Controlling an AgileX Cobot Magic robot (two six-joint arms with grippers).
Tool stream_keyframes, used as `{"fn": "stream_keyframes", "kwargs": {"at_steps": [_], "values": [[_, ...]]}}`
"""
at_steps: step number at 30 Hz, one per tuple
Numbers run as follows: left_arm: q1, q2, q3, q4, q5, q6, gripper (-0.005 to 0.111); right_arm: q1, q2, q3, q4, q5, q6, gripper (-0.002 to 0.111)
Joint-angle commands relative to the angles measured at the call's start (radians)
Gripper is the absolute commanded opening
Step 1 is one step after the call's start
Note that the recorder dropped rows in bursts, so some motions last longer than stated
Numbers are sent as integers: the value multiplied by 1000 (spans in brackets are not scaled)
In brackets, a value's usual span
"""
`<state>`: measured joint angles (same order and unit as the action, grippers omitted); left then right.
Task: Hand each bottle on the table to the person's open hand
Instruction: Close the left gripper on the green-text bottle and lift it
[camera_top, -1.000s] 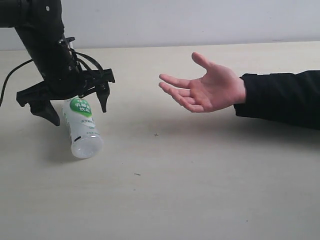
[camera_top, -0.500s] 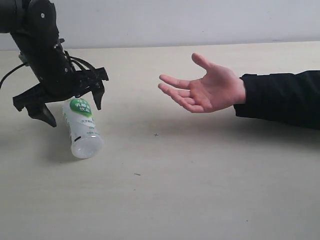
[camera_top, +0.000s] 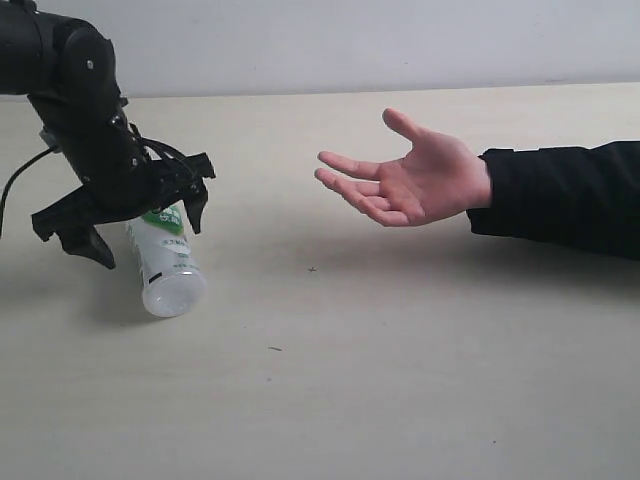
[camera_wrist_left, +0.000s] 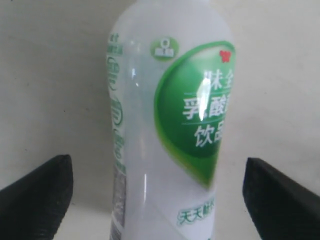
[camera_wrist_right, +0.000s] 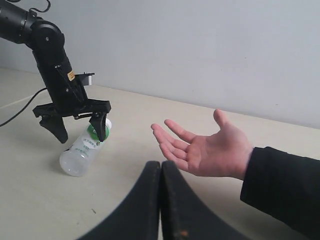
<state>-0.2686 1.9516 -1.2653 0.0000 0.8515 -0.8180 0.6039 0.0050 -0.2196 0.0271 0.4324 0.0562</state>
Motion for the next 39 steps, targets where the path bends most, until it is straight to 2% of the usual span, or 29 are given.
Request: {"fn": "stream_keyframes", "kwargs": {"at_steps": [1,21,33,35,37,39], "values": [[3,36,5,-7,-10,8,88,-1,-5,3,0,-10,-1,0],[3,50,5,-7,-19,58,88,-1,-5,3,0,-10,-1,0],[3,50,5,-9,-75,57,87,-1,-5,3,0,-10,-1,0],[3,50,5,-9,-71,57,84,-1,-5,3,0,-10,-1,0],[3,50,5,-9,-67,57,75,-1,-5,3,0,-10,-1,0],[3,50,5,-9,-67,57,61,-1,-5,3,0,-10,-1,0]]}}
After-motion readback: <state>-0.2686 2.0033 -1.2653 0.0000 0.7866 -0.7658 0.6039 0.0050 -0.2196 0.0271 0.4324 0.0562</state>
